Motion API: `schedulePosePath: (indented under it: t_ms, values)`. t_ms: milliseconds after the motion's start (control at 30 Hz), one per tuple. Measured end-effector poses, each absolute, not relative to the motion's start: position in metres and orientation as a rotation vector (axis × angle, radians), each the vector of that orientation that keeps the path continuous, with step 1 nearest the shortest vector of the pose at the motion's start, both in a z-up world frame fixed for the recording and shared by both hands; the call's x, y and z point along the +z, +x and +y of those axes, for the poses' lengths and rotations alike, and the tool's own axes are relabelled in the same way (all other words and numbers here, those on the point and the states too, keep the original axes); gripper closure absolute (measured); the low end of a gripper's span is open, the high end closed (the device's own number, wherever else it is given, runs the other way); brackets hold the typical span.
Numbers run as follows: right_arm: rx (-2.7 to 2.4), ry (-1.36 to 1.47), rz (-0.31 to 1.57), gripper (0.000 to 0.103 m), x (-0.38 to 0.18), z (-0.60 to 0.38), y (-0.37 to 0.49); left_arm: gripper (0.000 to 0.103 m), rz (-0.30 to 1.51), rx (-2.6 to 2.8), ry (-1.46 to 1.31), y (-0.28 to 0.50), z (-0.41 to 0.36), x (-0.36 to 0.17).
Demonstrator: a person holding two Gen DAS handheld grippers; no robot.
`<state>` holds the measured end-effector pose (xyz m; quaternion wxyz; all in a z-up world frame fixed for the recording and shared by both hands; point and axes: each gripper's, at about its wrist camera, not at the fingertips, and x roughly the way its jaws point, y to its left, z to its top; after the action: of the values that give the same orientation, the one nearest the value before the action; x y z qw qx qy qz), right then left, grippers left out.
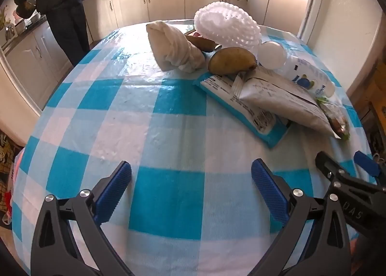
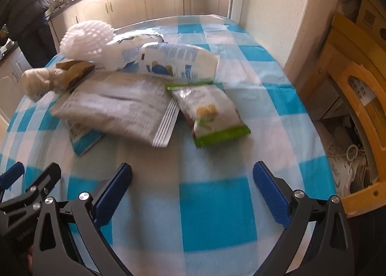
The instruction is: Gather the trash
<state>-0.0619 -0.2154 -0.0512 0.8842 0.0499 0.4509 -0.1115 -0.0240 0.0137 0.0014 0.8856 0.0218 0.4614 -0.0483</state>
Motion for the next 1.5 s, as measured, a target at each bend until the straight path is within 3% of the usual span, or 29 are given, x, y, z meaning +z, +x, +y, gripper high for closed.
schedulePosePath:
  t_ms: [300,933,1500]
  values:
    - [-0.234,0.145,0.863,0.004,-0.023,-0.208,-0.110,0.003,0.841,-0.083,0.076,-0.055,0.024,0.027]
    - [-0.264,0.043,0.332,0.004,0.130,-0.176,-0.226,0.003,0.439,-0.059,0.069,-0.142,0.043,0.156]
    - [-0.244,-0.011,0.176,0.004,0.166,-0.156,-0.264,0.003,0.289,-0.032,-0.007,-0.180,0.070,0.205]
